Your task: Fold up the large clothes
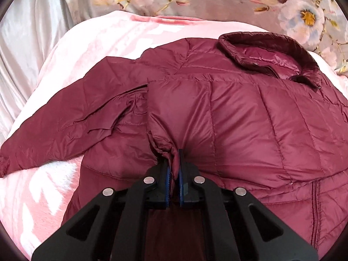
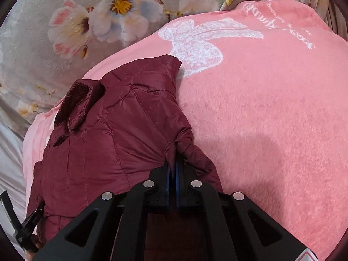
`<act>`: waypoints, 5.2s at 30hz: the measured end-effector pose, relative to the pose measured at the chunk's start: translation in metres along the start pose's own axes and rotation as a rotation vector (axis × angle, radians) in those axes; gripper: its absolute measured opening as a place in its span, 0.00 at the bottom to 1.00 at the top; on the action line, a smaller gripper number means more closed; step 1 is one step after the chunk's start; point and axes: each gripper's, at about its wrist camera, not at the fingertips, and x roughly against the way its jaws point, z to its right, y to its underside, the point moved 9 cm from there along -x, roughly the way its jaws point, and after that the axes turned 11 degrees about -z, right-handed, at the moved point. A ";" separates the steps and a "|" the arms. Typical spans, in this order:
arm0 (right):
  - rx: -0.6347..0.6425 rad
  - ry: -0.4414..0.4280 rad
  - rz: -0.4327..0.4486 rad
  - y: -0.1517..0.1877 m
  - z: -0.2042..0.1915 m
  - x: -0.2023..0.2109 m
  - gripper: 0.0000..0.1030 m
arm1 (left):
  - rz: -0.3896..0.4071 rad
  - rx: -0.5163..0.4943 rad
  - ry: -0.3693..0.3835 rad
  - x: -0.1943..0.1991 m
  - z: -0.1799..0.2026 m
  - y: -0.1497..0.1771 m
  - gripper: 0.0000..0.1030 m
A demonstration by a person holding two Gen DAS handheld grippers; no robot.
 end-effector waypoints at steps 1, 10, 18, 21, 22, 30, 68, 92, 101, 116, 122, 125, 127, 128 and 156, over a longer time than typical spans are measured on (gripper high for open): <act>-0.012 0.021 0.003 0.002 0.001 0.008 0.12 | -0.005 -0.002 0.010 0.003 -0.002 0.002 0.09; 0.296 0.045 0.100 0.036 -0.107 0.063 0.16 | 0.129 -0.044 0.129 0.099 0.020 -0.022 0.70; 0.439 0.059 -0.043 0.079 -0.165 -0.013 0.11 | 0.038 -0.079 0.109 0.041 0.084 -0.023 0.70; 0.436 0.081 -0.076 0.089 -0.158 -0.032 0.11 | -0.023 -0.037 0.143 0.008 0.080 -0.005 0.71; 0.426 0.068 -0.073 0.090 -0.156 -0.034 0.10 | -0.014 -0.027 0.156 0.006 0.078 -0.003 0.71; 0.468 0.132 -0.031 0.093 -0.161 -0.035 0.10 | 0.013 -0.055 0.110 0.008 0.086 0.000 0.77; 0.600 0.106 0.049 0.188 -0.214 0.045 0.50 | 0.014 0.939 0.104 0.071 -0.406 0.127 0.90; 0.312 0.071 -0.020 0.188 -0.144 0.067 0.57 | 0.217 0.024 0.518 0.207 0.017 -0.077 0.05; 0.250 0.137 0.032 0.142 -0.093 0.091 0.63 | -0.068 0.018 0.671 0.101 0.124 0.014 0.69; 0.264 -0.110 -0.169 0.097 -0.173 0.008 0.35 | -0.083 0.530 0.686 0.042 -0.075 0.025 0.77; 0.347 -0.094 0.003 0.041 -0.198 0.061 0.02 | -0.103 0.539 0.736 0.037 -0.071 0.018 0.75; 0.391 -0.035 0.128 0.001 -0.204 0.103 0.02 | -0.100 0.550 0.771 0.039 -0.066 0.008 0.75; 0.417 0.033 0.196 -0.021 -0.202 0.120 0.02 | -0.095 0.549 0.766 0.038 -0.062 0.001 0.75; 0.423 0.072 0.215 -0.031 -0.196 0.124 0.02 | -0.090 0.547 0.764 0.038 -0.060 -0.002 0.75; 0.360 0.036 0.053 -0.026 -0.138 0.060 0.02 | -0.146 0.589 0.557 -0.016 -0.064 -0.058 0.25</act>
